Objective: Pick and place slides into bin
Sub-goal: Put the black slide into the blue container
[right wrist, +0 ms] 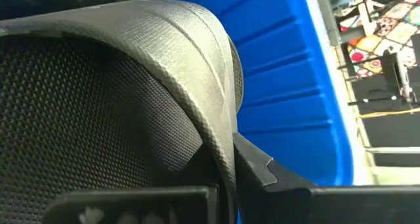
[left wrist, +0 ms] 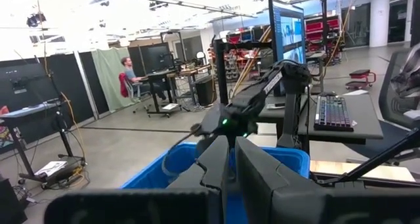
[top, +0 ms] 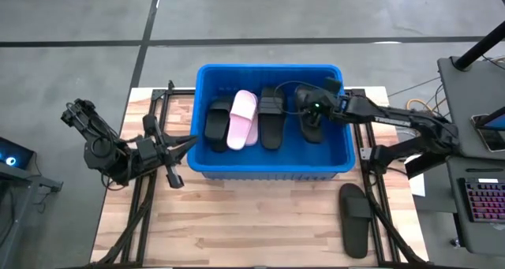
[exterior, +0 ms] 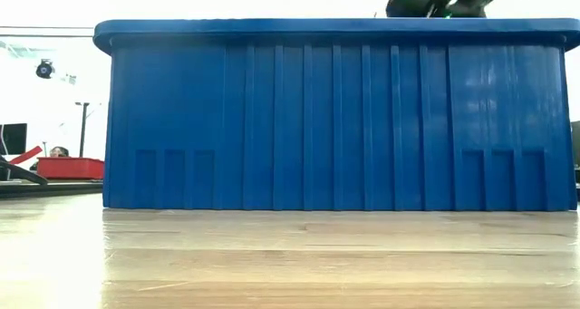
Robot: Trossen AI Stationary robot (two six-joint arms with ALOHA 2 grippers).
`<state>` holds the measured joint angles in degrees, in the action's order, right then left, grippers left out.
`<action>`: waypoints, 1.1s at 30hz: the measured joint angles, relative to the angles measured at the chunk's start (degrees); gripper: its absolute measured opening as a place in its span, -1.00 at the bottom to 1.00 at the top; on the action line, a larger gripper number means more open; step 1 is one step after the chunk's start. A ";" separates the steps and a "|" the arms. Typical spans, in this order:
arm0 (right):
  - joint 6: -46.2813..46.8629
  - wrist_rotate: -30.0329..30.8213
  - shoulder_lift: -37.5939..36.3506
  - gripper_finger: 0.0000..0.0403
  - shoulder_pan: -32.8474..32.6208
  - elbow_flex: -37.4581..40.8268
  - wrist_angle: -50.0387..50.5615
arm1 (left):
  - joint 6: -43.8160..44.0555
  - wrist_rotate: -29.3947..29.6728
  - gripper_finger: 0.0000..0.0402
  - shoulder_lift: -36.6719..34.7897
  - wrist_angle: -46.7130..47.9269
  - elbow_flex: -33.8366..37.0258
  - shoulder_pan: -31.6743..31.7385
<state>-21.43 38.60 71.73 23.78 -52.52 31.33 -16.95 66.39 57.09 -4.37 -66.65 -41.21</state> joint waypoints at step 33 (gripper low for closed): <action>-1.14 0.15 22.58 -0.80 6.69 -1.10 -10.41 | 0.04 3.34 -0.92 -0.88 -1.19 0.07 0.11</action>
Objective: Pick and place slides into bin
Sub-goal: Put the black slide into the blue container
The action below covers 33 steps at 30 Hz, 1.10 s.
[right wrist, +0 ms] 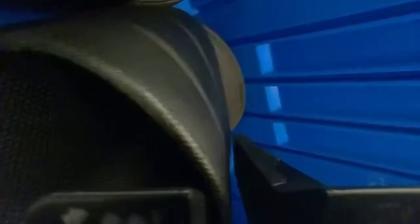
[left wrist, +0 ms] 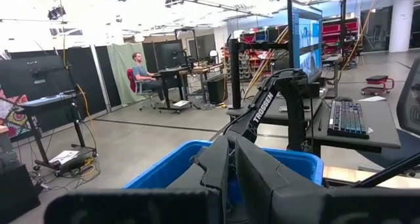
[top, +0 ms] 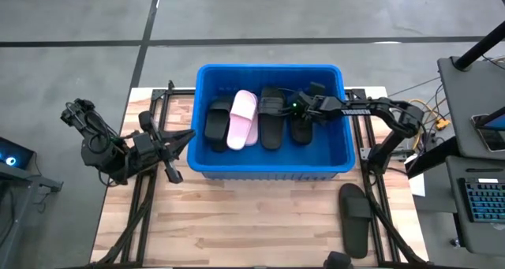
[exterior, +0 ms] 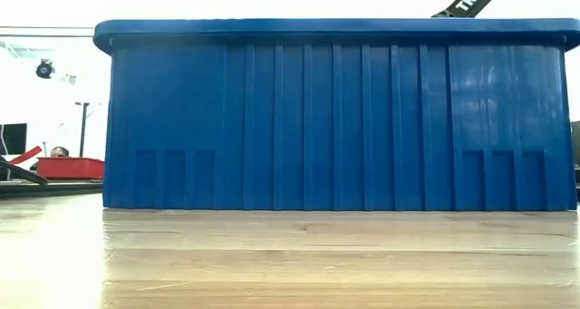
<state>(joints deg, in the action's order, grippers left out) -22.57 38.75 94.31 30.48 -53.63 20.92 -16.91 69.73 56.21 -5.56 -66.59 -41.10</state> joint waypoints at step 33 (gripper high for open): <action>5.18 -14.15 -0.44 0.50 0.07 -15.92 30.42 | 0.00 0.02 -0.92 0.00 0.02 0.04 0.00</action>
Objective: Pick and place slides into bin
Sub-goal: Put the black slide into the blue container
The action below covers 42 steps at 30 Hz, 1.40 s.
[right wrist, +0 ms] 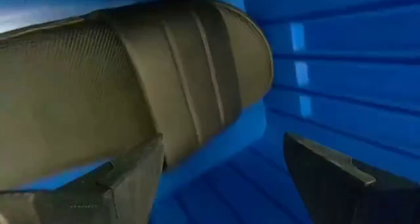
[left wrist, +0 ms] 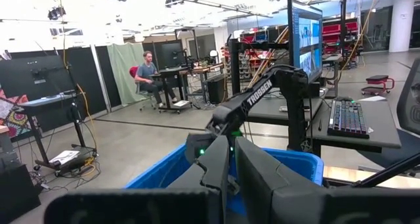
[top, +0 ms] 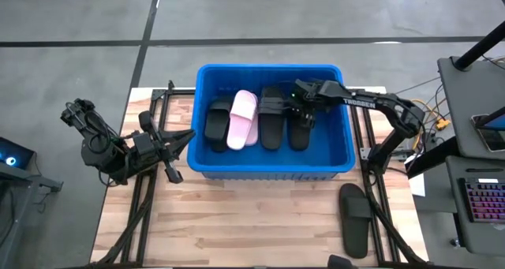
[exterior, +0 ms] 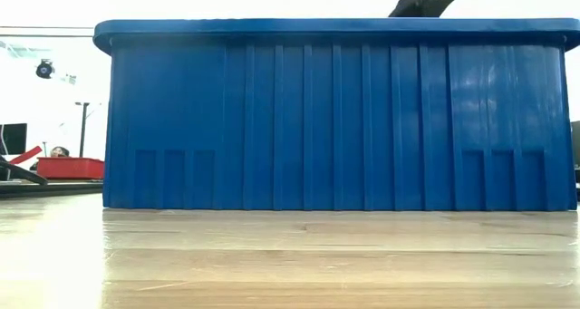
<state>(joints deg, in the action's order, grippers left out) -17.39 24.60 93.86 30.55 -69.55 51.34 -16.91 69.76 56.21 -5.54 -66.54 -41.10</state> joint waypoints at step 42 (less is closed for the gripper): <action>108.48 -18.44 -6.91 0.28 -90.59 -17.03 38.17 | -0.39 -0.09 -0.92 5.65 0.57 0.35 0.00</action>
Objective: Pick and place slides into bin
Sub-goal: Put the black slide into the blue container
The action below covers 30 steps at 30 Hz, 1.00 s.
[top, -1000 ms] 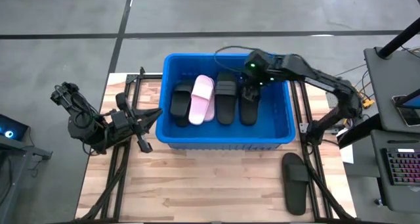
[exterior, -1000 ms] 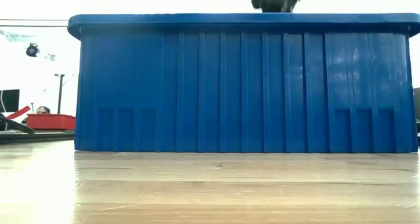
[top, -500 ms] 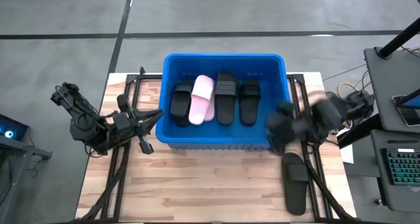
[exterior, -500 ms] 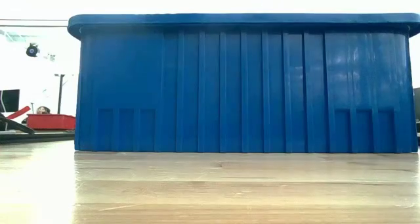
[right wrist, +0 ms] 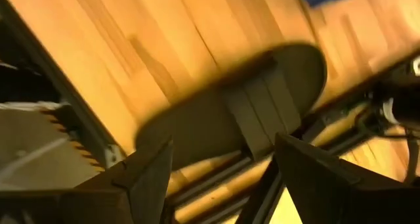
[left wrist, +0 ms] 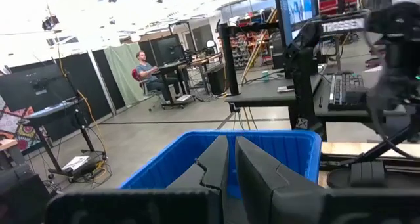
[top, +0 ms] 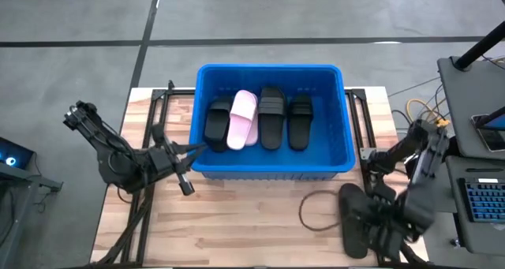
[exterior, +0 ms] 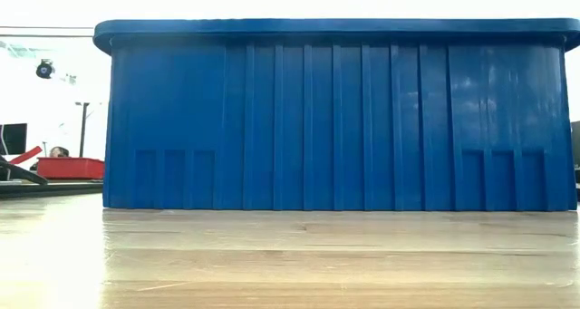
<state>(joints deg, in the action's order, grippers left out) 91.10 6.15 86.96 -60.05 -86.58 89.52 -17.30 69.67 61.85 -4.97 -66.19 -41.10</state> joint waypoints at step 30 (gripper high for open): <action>-16.62 -0.19 29.45 0.04 -3.05 9.66 0.56 | 0.35 0.05 -0.92 -0.03 -0.12 -0.04 -0.01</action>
<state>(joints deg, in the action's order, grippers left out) 74.48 5.96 116.41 -63.10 -76.92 90.08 -16.95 69.72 61.82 -5.10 -66.24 -41.11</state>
